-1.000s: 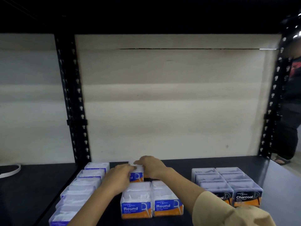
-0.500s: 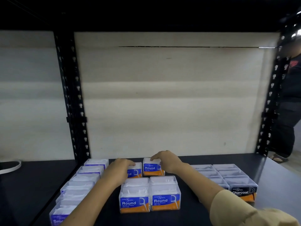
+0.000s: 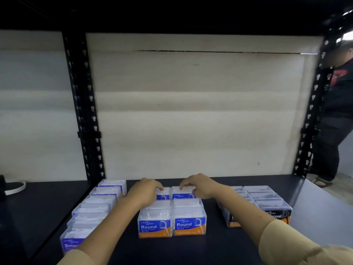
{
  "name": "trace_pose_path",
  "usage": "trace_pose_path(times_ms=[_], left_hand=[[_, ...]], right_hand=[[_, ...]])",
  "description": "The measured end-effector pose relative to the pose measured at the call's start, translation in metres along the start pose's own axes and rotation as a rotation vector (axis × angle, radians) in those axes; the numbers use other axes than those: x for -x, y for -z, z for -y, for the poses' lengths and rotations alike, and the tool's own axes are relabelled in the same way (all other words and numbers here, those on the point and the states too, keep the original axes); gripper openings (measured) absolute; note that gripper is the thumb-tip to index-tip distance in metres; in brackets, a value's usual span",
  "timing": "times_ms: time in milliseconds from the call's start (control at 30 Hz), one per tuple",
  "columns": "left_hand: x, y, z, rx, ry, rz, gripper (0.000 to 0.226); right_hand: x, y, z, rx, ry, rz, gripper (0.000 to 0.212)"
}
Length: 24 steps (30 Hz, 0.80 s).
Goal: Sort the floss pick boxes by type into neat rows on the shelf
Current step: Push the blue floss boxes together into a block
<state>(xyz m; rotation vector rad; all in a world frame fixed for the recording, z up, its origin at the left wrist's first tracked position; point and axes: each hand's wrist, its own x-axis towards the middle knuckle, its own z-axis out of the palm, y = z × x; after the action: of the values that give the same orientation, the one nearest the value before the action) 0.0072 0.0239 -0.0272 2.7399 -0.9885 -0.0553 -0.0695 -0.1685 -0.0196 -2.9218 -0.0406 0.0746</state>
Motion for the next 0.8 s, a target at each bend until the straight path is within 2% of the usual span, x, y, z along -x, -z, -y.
trace_pose_path(times_ms=[233, 367, 433, 500, 567, 633, 700, 800], left_hand=[[0.006, 0.008, -0.002, -0.063, -0.043, 0.027, 0.04], [0.008, 0.007, 0.001, 0.01, -0.046, 0.023, 0.038], [0.011, 0.003, 0.006, 0.055, -0.063, 0.046, 0.049], [0.019, 0.001, 0.01, 0.033, -0.095, 0.082, 0.08], [0.034, 0.0, 0.01, -0.024, -0.093, 0.168, 0.12], [0.045, -0.003, 0.012, -0.131, -0.09, 0.24, 0.141], [0.05, -0.009, 0.014, -0.232, -0.093, 0.228, 0.136], [0.049, -0.015, 0.014, -0.209, -0.09, 0.21, 0.128]], right_hand=[[0.013, 0.002, 0.001, 0.003, 0.042, 0.002, 0.049], [0.019, 0.002, 0.003, -0.068, 0.007, 0.006, 0.046], [0.024, -0.001, 0.008, -0.092, -0.008, -0.015, 0.04], [0.031, -0.013, 0.013, -0.033, -0.049, -0.059, 0.056], [0.041, -0.028, 0.025, -0.011, -0.1, -0.064, 0.079], [0.05, -0.039, 0.036, 0.012, -0.128, -0.034, 0.108], [0.054, -0.044, 0.04, 0.092, -0.151, 0.007, 0.124], [0.054, -0.046, 0.039, 0.171, -0.164, 0.02, 0.115]])
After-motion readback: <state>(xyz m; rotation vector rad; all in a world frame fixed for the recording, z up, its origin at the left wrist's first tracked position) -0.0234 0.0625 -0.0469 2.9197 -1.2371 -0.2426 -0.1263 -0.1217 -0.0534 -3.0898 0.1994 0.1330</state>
